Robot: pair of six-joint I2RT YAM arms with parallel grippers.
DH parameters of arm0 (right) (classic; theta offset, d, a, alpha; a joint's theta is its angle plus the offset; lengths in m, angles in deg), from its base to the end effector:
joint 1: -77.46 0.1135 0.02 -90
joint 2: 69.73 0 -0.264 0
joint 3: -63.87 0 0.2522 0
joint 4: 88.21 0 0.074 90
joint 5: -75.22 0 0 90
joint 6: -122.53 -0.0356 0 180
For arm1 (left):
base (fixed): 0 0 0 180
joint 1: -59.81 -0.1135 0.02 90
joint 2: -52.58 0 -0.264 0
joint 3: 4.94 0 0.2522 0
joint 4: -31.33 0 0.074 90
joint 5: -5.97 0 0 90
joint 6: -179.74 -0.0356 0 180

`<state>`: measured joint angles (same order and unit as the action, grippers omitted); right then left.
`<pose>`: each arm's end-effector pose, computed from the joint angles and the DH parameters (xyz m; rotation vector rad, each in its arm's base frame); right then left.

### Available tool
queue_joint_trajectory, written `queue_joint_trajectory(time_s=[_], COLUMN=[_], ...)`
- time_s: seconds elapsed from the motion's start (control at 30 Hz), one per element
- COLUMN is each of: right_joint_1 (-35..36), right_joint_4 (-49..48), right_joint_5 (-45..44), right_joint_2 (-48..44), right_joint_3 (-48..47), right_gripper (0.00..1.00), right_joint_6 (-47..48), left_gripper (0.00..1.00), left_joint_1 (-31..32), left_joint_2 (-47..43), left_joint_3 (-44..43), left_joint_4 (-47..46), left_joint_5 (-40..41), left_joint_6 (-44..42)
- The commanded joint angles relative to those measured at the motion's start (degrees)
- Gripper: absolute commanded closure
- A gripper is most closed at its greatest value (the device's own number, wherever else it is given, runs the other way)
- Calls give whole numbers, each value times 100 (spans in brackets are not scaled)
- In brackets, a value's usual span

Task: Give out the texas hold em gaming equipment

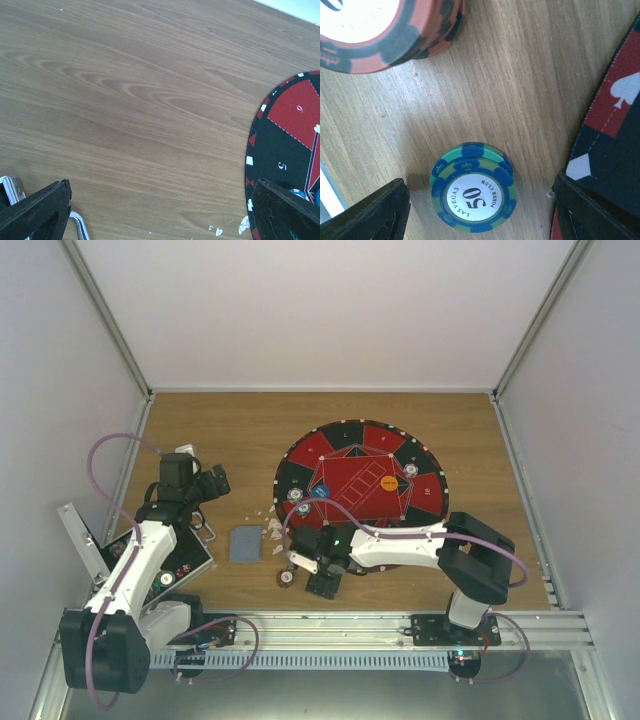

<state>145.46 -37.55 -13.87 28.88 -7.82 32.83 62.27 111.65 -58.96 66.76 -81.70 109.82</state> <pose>0.1148 0.2858 0.1533 -1.6659 2.4513 0.1992 0.2187 -0.0079 0.2466 -0.3706 2.2514 -0.1602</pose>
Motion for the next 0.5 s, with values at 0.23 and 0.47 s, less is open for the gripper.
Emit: queue_joint_trajectory(time_s=[0.23,0.47], right_joint_1=[173,204], right_joint_4=[-66,27], right_joint_5=[-351,-592], right_joint_2=[316,448], right_joint_3=[63,19], right_gripper=[25,33], right_joint_6=[39,-21], left_gripper=[1,1], left_joint_1=[0,0], left_joint_2=[-53,-85], left_joint_3=[113,148], left_joint_4=[-207,-214], left_joint_5=[-103,-92], left_joint_6=[-29,-48])
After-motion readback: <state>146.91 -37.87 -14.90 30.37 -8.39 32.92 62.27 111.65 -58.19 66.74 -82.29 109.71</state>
